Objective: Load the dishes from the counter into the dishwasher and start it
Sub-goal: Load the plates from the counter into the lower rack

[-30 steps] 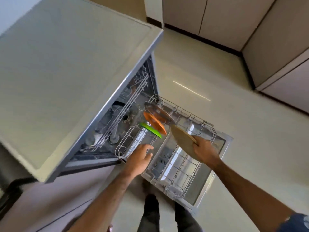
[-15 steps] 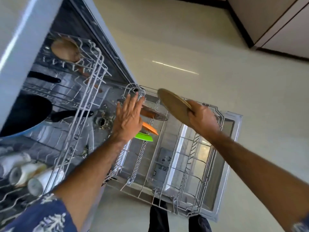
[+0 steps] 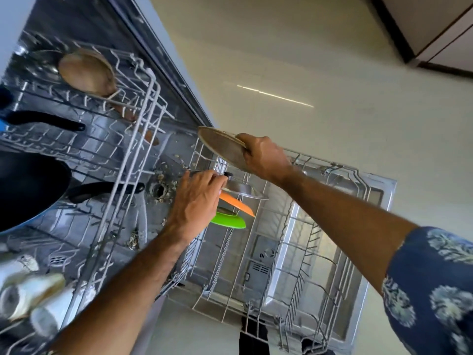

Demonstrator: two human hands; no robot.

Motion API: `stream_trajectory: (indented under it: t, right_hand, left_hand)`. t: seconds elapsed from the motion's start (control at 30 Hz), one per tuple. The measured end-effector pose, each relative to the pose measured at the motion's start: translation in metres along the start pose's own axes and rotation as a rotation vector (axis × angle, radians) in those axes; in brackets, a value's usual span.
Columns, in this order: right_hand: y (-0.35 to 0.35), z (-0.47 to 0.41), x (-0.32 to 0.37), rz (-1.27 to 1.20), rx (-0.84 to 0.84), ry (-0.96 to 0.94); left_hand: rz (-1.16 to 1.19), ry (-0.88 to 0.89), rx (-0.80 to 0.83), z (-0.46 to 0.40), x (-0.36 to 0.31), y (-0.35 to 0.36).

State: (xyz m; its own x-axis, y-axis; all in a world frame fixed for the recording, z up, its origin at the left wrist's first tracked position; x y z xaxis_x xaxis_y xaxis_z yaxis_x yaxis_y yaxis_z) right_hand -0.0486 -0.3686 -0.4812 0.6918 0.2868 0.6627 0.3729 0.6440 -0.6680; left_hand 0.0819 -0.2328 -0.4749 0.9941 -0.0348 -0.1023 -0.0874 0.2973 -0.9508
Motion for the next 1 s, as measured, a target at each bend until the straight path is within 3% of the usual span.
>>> stream_trajectory:
  t: [0.33,0.53,0.63,0.77,1.0]
  right_hand:
    - [-0.004,-0.007,0.015,0.064,-0.123,-0.084]
    - [0.024,0.001,0.001,0.213,0.067,-0.059]
    - [0.042,-0.002,-0.015,0.186,0.157,-0.013]
    - [0.053,-0.02,-0.015,0.107,0.16,-0.055]
    - [0.053,-0.052,0.004,0.217,0.311,-0.059]
  left_hand:
    - [0.03,-0.008,0.021,0.003,0.009,0.005]
    - [0.024,-0.03,0.067,0.001,0.01,0.006]
    - [0.062,-0.04,0.027,0.0,0.008,0.006]
    - [0.113,-0.064,-0.082,-0.003,0.005,-0.001]
    - [0.167,-0.384,-0.263,-0.012,0.01,-0.017]
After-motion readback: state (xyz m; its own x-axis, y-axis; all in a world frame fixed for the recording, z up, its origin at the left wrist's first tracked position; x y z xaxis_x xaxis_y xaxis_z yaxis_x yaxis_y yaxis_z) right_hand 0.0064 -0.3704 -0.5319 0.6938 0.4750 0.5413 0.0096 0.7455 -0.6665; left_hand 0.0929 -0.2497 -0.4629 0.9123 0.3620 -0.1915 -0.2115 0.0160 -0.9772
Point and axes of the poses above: each hand's wrist, its own z-axis away from the middle knuckle, its own y-axis out of the palm, x = y × z, the point moved 4 cm from there along -z, towards the middle knuckle, and after that the axes turned 5 degrees about x, right-handed, at the moved point
